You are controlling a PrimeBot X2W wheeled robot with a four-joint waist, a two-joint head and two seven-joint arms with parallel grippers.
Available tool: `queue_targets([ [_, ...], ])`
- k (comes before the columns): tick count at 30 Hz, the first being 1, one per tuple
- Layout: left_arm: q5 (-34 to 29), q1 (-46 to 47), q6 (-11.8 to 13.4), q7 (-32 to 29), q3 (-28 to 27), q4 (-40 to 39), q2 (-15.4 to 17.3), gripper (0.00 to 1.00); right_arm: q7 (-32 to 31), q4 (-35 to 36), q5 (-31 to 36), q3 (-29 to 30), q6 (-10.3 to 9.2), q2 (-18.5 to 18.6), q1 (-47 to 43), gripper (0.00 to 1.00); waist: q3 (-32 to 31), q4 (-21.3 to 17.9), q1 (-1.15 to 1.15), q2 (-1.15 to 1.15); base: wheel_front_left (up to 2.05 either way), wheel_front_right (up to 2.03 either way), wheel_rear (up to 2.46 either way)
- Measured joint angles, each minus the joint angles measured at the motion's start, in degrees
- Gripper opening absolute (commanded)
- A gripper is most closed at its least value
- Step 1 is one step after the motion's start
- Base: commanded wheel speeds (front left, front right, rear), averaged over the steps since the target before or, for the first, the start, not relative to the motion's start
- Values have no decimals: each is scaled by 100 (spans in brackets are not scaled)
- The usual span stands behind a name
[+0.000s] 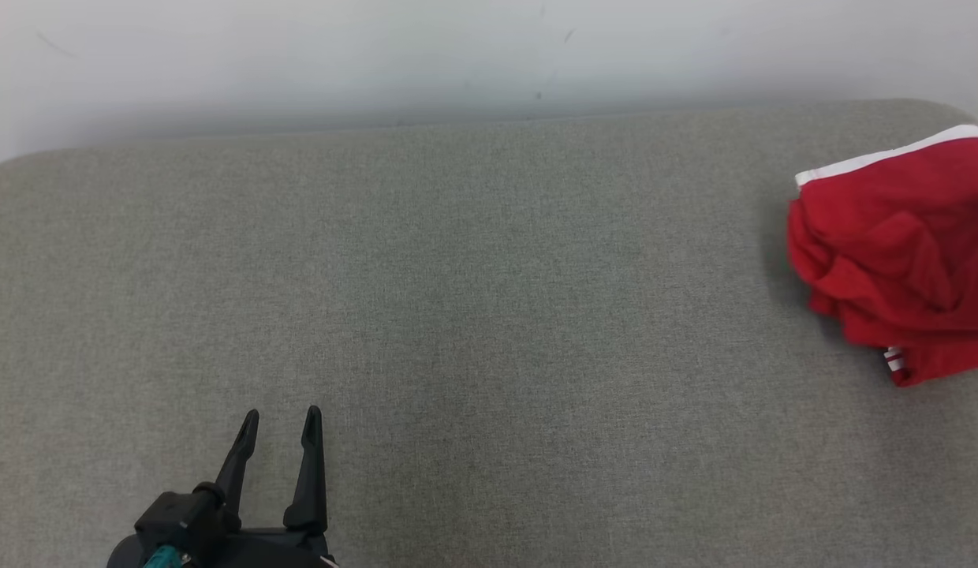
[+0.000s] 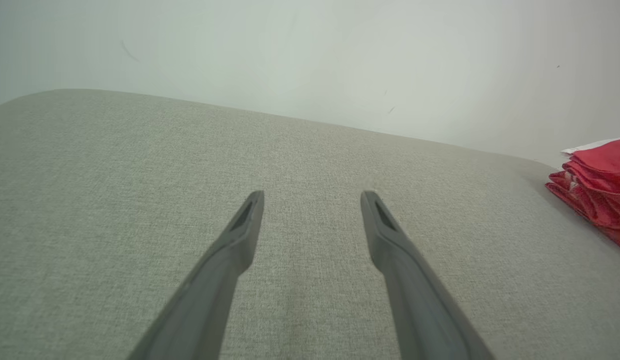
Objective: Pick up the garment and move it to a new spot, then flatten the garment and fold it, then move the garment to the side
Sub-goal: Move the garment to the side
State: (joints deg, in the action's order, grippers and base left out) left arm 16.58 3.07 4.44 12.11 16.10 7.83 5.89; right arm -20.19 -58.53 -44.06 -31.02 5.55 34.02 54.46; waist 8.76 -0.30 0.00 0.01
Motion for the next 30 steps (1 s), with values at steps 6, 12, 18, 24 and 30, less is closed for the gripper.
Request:
queue_targets([
  [6,0,108,-42,-8,12,4,0,100,-4,-127,63,-37,-2,54,139,0,124,59,0,0,0,0,0],
  [12,2,120,-42,-7,-23,24,11,100,-10,-311,237,-149,-52,56,291,0,199,123,0,0,0,0,0],
  [18,10,120,-41,-7,-45,48,16,100,-47,-435,378,-297,-130,9,347,100,221,113,0,0,0,0,0],
  [24,44,120,-35,-3,-75,78,16,100,-41,-527,501,-398,-151,-23,380,100,199,50,0,0,0,0,0],
  [30,60,121,-36,3,-71,142,12,100,80,-615,548,-456,-129,-30,481,100,127,-1,0,0,0,0,0],
])
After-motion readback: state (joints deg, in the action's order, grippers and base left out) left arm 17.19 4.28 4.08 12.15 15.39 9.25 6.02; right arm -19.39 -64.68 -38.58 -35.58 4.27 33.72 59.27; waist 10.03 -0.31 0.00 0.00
